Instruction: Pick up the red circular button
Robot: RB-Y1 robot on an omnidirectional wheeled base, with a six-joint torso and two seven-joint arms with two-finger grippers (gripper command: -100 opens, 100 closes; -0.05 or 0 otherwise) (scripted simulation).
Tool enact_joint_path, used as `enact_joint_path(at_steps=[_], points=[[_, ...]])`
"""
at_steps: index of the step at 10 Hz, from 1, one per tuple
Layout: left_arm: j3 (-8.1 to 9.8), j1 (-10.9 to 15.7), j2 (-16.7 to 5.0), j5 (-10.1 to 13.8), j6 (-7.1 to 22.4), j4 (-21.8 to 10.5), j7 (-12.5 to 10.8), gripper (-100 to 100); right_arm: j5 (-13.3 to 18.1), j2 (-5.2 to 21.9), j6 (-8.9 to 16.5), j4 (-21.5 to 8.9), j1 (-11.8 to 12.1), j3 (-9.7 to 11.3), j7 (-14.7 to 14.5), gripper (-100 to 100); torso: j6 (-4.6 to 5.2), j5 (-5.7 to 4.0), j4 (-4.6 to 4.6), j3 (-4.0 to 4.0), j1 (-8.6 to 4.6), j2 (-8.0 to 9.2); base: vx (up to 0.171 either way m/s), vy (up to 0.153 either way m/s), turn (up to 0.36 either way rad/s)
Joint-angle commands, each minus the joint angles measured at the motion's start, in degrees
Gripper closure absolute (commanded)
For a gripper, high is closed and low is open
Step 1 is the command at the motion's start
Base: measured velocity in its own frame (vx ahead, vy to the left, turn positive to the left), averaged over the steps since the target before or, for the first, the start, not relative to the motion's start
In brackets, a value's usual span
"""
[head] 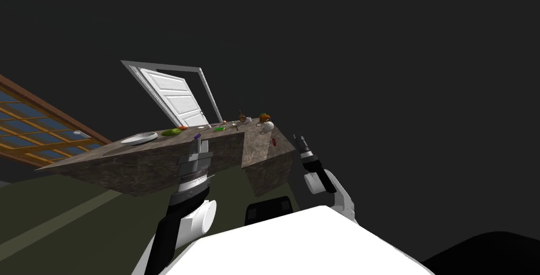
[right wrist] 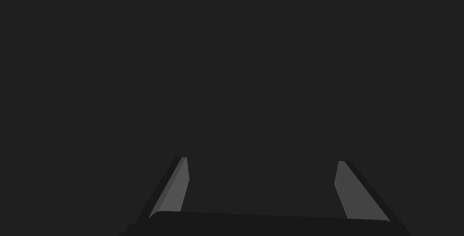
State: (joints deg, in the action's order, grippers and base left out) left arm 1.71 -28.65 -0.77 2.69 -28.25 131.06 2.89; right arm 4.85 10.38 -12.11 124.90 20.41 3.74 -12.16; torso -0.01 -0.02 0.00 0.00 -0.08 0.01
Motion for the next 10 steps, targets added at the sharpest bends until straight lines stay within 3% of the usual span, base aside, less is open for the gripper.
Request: enact_joint_path(at_steps=[1, 4, 5, 6, 9, 10], points=[[0.0, 0.0, 0.0, 0.0, 0.0, 0.0, 0.0, 0, -0.1, 0.3, 2.0, -0.4, -0.7, 0.2, -0.9, -100, 0.0, 0.0, 0.0, 0.0, 0.0, 0.0, -0.007, -0.018, 0.056], [0.0, 0.0, 0.0, 0.0, 0.0, 0.0, 0.0, 0, -0.6, 1.3, 6.7, -2.1, -3.3, 1.0, -3.7, -100, 0.03, 0.0, 0.0, -0.01, 0.01, -0.01, -0.006, -0.018, 0.074], [0.0, 0.0, 0.0, 0.0, 0.0, 0.0, 0.0, 0, -0.6, 1.3, 6.9, -2.1, -3.3, 1.0, -3.7, -100, 0.01, 0.0, 0.0, -0.01, 0.01, -0.01, -0.007, -0.015, 0.072], [0.0, 0.0, 0.0, 0.0, 0.0, 0.0, 0.0, 0, -0.8, 1.8, 9.1, -3.0, -4.7, 1.4, -5.1, -100, 0.02, 0.0, 0.0, 0.0, 0.02, -0.01, -0.009, -0.015, 0.118], [0.0, 0.0, 0.0, 0.0, 0.0, 0.0, 0.0, 0, -1.1, 2.4, 12.1, -3.9, -6.1, 1.8, -6.6, -100, 0.01, 0.0, 0.0, 0.0, 0.02, -0.01, -0.008, -0.017, 0.074], [0.0, 0.0, 0.0, 0.0, 0.0, 0.0, 0.0, 0, -1.3, 2.9, 14.4, -4.9, -7.6, 2.2, -8.2, -100, 0.04, 0.0, 0.0, 0.0, 0.01, 0.0, -0.01, -0.017, 0.117]])
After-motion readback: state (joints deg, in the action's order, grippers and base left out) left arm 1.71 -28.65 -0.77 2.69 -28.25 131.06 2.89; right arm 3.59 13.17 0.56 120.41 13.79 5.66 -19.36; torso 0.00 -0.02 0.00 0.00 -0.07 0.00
